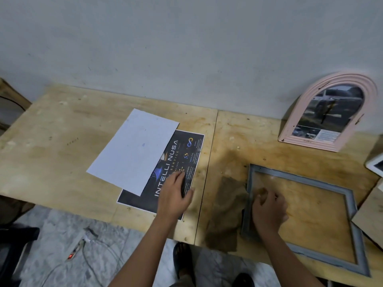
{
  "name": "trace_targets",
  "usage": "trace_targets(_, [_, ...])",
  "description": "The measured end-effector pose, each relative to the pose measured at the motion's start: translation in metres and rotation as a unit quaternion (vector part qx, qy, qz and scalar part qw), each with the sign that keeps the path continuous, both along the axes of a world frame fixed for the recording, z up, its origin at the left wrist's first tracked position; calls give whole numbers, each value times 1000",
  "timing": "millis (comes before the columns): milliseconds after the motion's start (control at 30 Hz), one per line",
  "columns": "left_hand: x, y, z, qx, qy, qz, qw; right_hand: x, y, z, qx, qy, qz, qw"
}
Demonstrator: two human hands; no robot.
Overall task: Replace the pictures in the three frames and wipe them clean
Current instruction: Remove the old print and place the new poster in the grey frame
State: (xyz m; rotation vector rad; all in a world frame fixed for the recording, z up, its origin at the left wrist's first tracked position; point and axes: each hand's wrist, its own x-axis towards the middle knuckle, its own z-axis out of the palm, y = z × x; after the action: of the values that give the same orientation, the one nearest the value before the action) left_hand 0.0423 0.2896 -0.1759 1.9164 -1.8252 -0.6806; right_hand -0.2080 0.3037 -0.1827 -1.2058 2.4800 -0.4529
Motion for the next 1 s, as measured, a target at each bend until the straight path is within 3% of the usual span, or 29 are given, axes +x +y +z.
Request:
trace_targets(133, [-13,2,-3,84,-59,10,995,-7,3,2,22,-5,41,999])
trace_targets(333, [-18,-3,11,33,-37,28,998,-13,7,4,16,-21,70,997])
trace_targets(500, [-18,-8,29,82,-122,71,987,-17,7,11,36,-37,85,995])
trace_targets(633, [-20,-15,54,59,-117,115,985,-21,5,16,58,-45,96,993])
trace_targets(800, [-35,-23,91,-48,-33,83,995,-26,4,20,86,-45,124,988])
trace_targets(900, [-56,-23,118,-93,101,36,990,-30,4,23,94,-47,147,984])
trace_targets(1000, [-87,-19,148,-104,279,70,952,-34,3,29,17,-65,145,987])
